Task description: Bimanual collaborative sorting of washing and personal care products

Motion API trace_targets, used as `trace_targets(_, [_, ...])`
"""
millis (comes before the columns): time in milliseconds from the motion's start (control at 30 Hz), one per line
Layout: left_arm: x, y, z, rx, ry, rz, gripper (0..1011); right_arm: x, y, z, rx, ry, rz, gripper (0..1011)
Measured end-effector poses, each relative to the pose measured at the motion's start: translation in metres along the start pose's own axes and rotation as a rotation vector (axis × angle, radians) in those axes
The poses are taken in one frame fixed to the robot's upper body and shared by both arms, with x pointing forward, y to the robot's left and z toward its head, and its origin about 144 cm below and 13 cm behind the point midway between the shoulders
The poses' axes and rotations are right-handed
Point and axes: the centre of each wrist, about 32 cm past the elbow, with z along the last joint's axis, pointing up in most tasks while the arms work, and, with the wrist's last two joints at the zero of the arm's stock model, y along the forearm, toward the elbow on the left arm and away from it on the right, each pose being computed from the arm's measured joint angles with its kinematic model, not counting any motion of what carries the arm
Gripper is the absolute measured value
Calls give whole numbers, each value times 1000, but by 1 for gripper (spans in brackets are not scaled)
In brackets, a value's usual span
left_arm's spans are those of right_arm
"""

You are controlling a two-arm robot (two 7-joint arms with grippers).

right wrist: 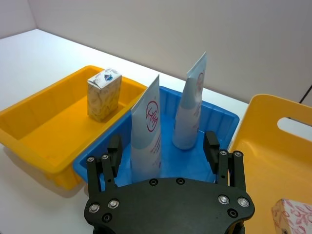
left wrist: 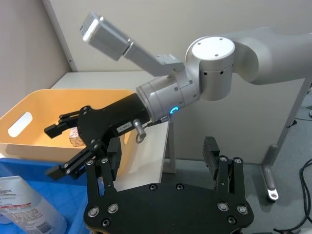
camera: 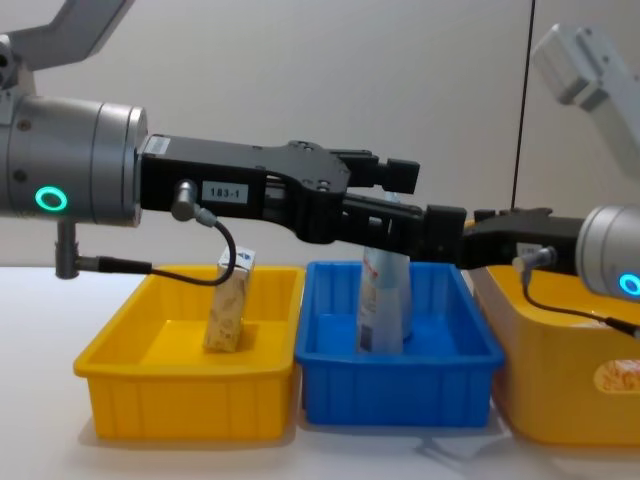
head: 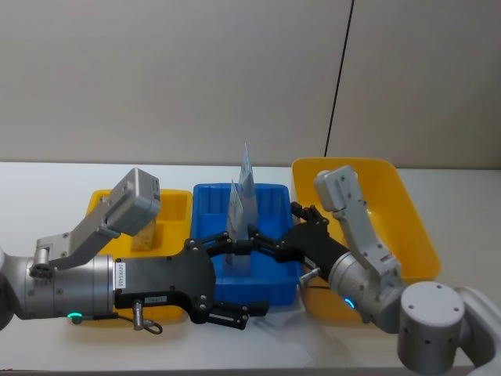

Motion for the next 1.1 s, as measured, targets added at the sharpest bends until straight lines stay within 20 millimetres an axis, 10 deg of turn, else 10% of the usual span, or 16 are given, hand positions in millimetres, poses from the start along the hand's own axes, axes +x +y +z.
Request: trace_targets(1100, [0, 0, 0, 0, 0, 0, 1001, -14, 52, -10, -15, -49, 8, 1004])
